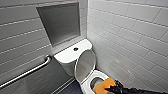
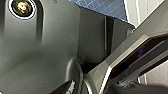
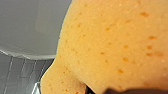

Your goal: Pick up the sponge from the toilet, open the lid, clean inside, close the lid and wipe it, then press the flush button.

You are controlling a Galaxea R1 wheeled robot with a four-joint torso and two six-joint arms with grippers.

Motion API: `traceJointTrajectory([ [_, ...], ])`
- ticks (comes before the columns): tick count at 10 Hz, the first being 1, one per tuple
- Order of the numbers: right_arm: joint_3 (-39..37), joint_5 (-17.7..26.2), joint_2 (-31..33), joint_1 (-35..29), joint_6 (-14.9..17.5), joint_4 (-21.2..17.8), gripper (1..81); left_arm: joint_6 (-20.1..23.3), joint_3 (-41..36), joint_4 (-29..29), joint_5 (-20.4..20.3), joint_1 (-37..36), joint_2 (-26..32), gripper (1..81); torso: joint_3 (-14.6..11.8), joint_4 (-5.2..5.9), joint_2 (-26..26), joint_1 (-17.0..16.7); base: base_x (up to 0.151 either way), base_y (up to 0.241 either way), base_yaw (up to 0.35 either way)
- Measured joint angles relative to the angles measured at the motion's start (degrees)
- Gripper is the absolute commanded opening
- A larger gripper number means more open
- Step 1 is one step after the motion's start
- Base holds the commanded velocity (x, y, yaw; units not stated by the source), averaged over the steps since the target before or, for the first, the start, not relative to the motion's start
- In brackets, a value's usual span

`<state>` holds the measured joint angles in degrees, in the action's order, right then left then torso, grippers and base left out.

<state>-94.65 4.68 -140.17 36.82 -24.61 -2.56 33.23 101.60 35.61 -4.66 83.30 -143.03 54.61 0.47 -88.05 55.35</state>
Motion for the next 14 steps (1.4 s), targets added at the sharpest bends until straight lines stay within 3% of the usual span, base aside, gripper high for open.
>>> traceJointTrajectory([
  [5, -7.67, 2.56, -5.40, -3.17, -2.47, -0.24, 1.0, -0.02, 0.09, 0.06, -0.11, -0.12, -0.10, 81.1, 0.59, 0.00, -7.56, 4.46, 0.000, 0.000, 0.000],
  [11, -16.59, 2.47, -10.25, -6.06, -4.52, -0.61, 1.0, -0.02, 0.26, 0.44, -0.44, -0.02, -0.13, 81.1, 7.49, 0.00, -8.70, 5.12, 0.000, 0.000, 0.000],
  [14, -21.20, 2.82, -13.53, -8.01, -5.03, -0.77, 1.0, -0.07, 1.07, 0.50, -0.61, 0.09, -0.83, 81.1, 8.19, 0.00, -8.68, 5.16, 0.000, 0.000, 0.000],
])
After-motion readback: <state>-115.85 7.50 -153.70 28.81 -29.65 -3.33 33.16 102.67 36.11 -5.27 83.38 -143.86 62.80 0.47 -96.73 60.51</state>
